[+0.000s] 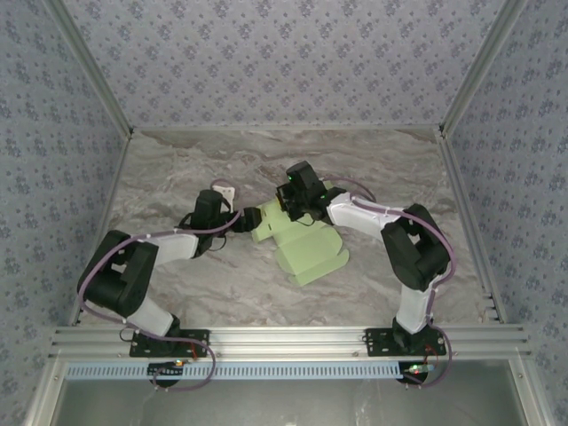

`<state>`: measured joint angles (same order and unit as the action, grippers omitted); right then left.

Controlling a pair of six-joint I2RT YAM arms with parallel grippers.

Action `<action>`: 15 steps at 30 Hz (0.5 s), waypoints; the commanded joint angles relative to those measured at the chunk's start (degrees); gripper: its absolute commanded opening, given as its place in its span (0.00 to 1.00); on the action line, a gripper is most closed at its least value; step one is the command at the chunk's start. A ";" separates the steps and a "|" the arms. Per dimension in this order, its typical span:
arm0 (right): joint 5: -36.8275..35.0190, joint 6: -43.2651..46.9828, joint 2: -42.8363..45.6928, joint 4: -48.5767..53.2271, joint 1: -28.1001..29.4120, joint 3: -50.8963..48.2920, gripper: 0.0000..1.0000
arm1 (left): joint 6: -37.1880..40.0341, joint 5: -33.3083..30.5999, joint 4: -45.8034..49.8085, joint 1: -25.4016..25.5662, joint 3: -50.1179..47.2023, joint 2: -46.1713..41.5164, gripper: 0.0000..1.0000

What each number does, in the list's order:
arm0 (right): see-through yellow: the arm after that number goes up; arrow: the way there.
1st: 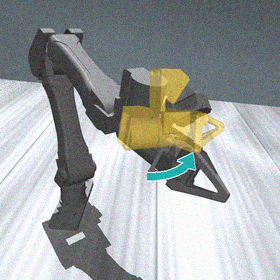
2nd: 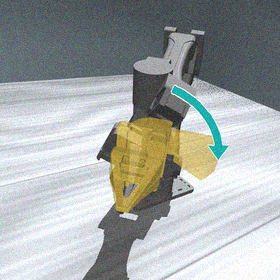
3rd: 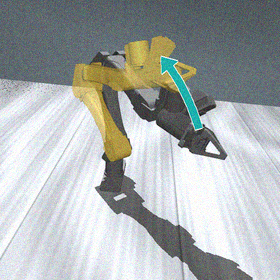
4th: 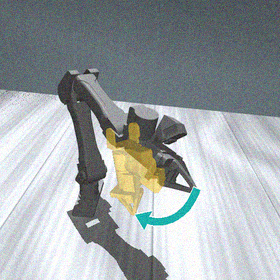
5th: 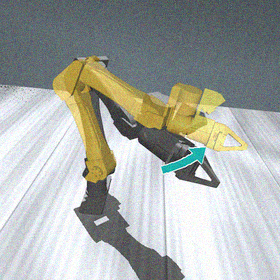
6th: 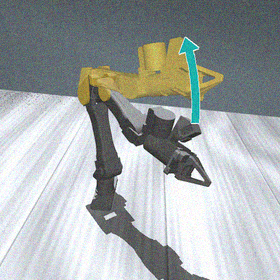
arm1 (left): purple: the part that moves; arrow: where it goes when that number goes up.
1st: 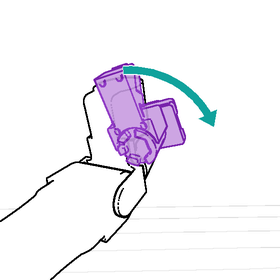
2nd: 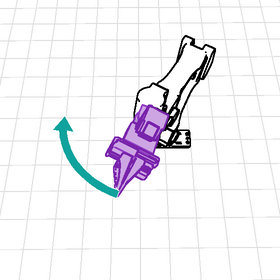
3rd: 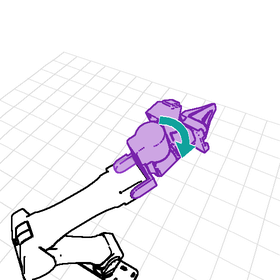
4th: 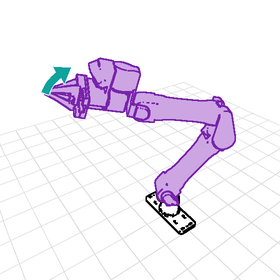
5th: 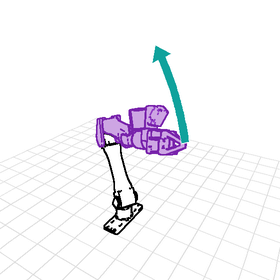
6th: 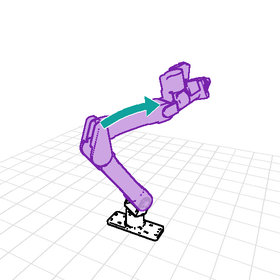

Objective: Fold the paper box

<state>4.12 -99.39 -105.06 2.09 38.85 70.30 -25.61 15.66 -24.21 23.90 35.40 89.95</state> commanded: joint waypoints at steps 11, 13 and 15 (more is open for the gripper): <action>-2.60 2.31 3.45 -11.80 0.72 -7.18 0.01 | -2.29 3.50 -3.65 3.26 -1.44 -3.71 0.79; -2.13 4.81 3.63 -18.07 0.06 -9.62 0.01 | -2.48 0.84 -3.05 3.19 -3.58 -7.00 0.80; -1.50 8.25 3.54 -26.36 -0.56 -12.43 0.00 | -2.16 -1.21 -1.90 2.94 -5.37 -10.06 0.82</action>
<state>2.79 -96.16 -102.83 -12.23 39.20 60.53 -27.55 17.30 -25.63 27.03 31.92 84.03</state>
